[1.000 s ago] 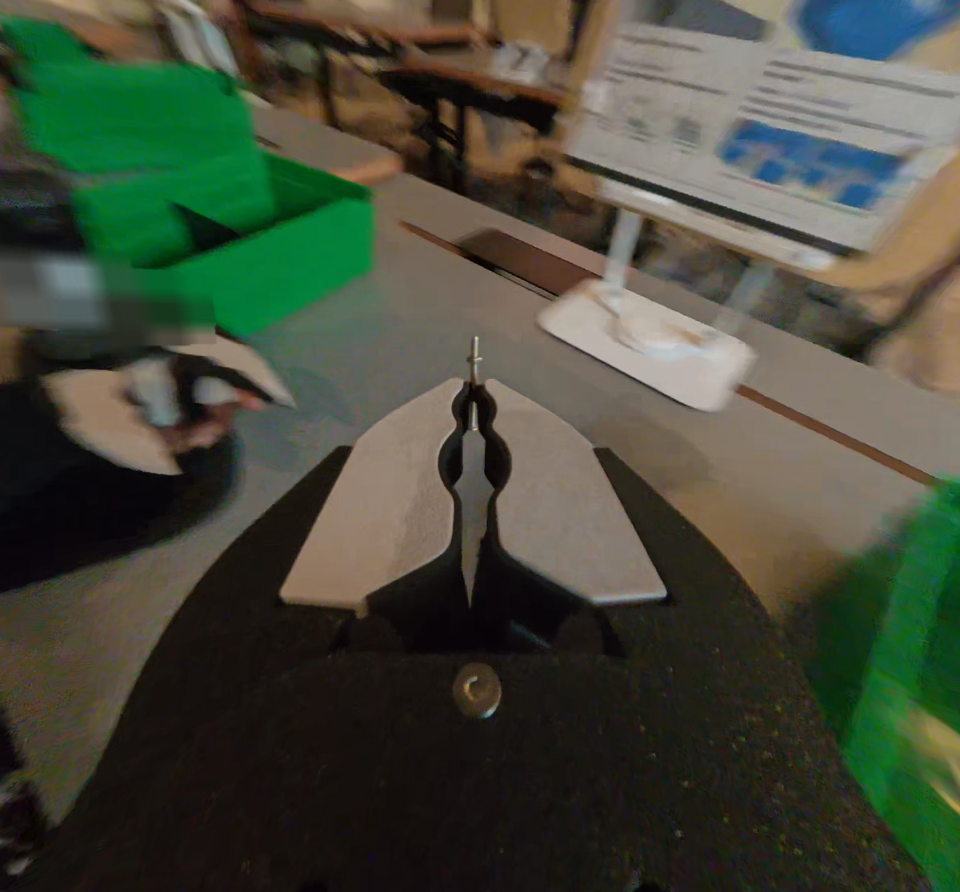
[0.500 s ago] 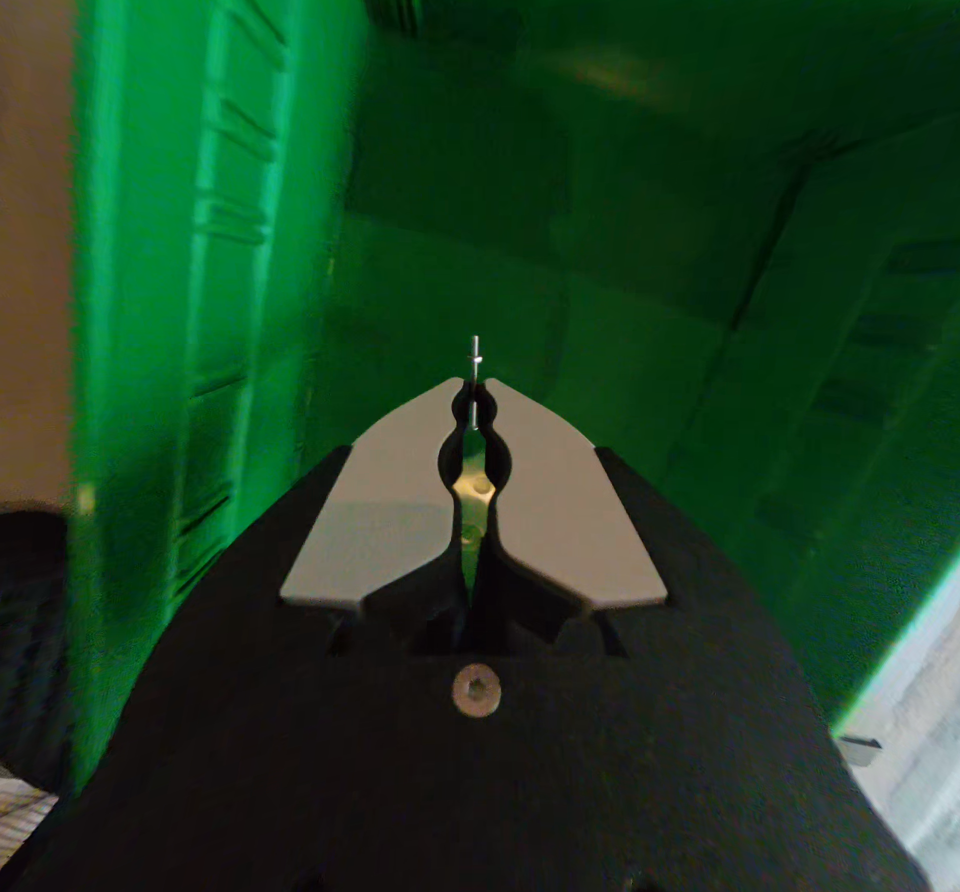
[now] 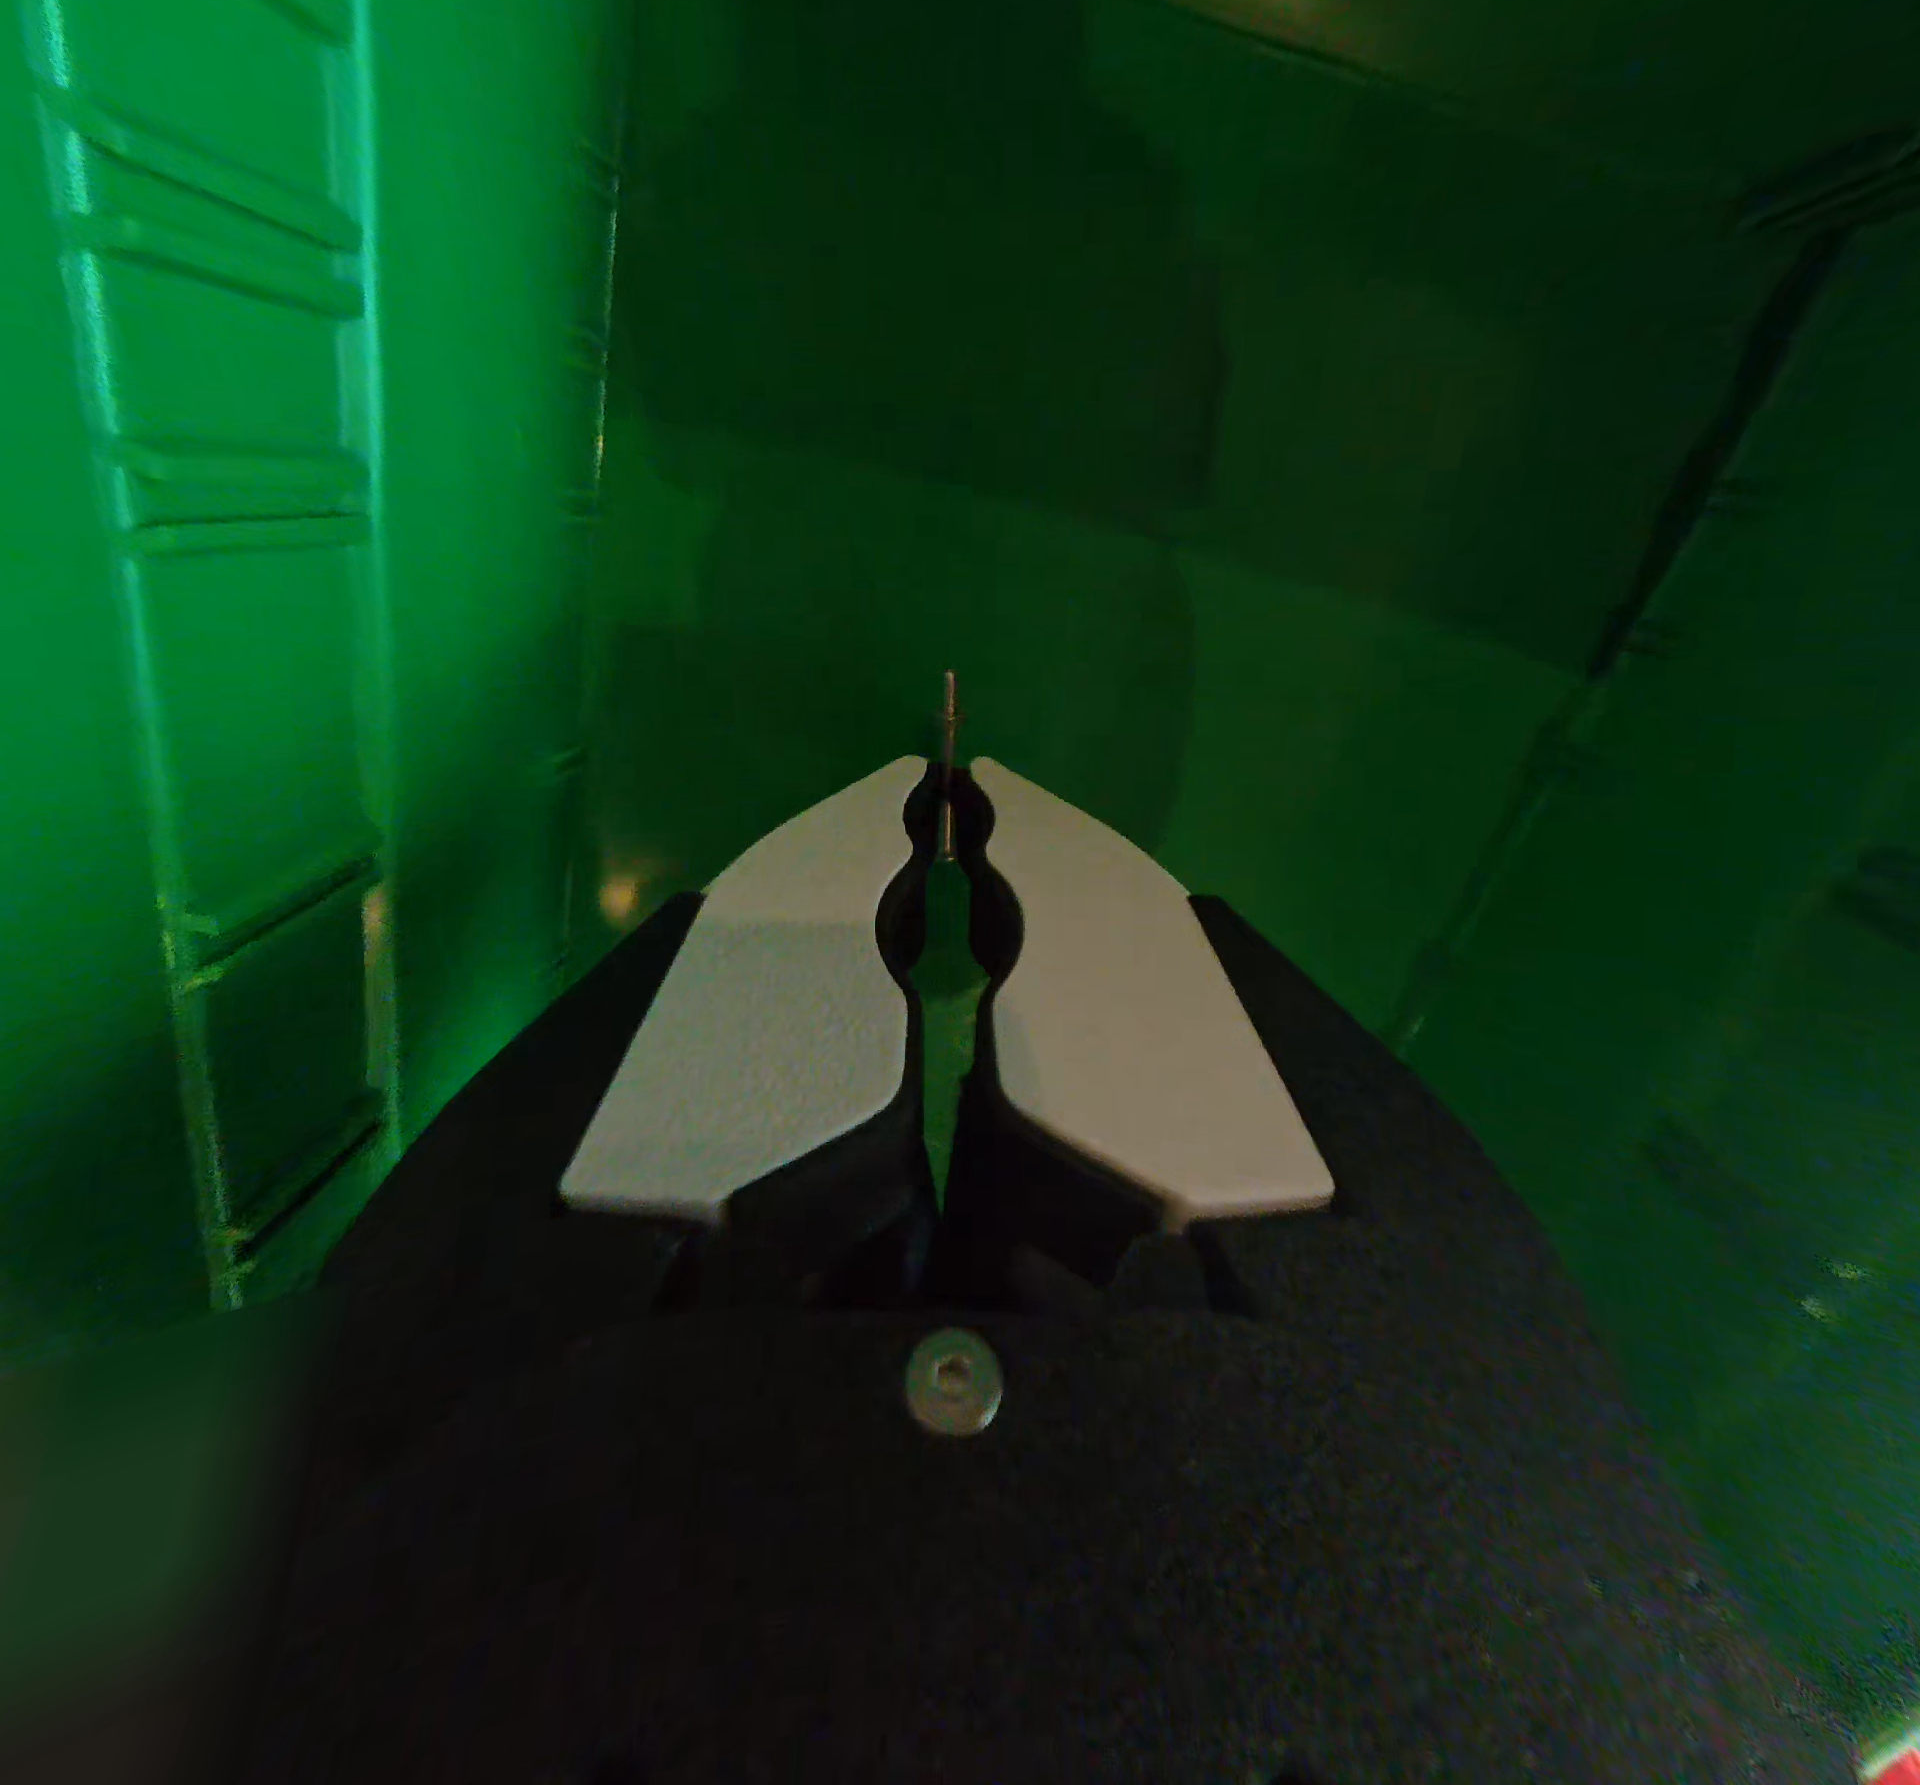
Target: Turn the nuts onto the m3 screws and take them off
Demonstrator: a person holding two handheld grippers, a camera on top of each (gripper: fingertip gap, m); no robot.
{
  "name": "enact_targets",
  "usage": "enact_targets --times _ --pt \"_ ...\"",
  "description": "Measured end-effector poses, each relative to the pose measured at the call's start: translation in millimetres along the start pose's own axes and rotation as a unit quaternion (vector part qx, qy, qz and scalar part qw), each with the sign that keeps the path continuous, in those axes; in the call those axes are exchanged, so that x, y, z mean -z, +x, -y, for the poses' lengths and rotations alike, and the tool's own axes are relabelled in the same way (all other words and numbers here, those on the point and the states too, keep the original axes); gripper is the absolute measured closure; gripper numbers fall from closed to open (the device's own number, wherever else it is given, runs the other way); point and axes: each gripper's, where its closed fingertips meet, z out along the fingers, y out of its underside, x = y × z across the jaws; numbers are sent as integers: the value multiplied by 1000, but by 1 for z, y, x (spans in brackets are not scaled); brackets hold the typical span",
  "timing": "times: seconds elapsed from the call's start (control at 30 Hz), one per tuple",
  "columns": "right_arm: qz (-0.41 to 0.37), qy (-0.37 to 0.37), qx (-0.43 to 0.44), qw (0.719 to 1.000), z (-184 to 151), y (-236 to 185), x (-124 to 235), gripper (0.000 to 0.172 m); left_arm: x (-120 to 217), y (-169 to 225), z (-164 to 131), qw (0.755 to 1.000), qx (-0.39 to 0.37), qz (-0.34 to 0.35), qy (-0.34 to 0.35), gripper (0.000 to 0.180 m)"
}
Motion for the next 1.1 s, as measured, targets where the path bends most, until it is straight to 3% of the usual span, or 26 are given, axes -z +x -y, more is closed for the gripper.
enact_targets --times 0.27,0.4,0.5,0.57,0.7,0.83,0.93,1.1 --pt "5 -2 -11 1000 -4 2 -8 170 -1 0 -1 1000 0 1 -3 117" --pt "-7 11 -12 1000 -3 4 -4 155 -1 -1 -1 1000 1 3 -4 117" --pt "-50 78 -19 995 6 10 20 150 0 -2 0 1000 3 6 -1 118" --pt "-69 174 -13 982 20 -1 54 144 0 -3 0 1000 7 7 0 118" --pt "-29 411 48 910 32 -83 146 130 -1 -5 -1 1000 17 10 -2 119" --pt "65 590 141 792 6 -198 205 123 0 -5 0 1000 10 12 0 119" --pt "124 638 179 739 -16 -260 196 126 0 -4 2 1000 3 15 2 120" --pt "158 661 204 705 -20 -305 148 128 8 -7 16 999 -9 41 17 122"
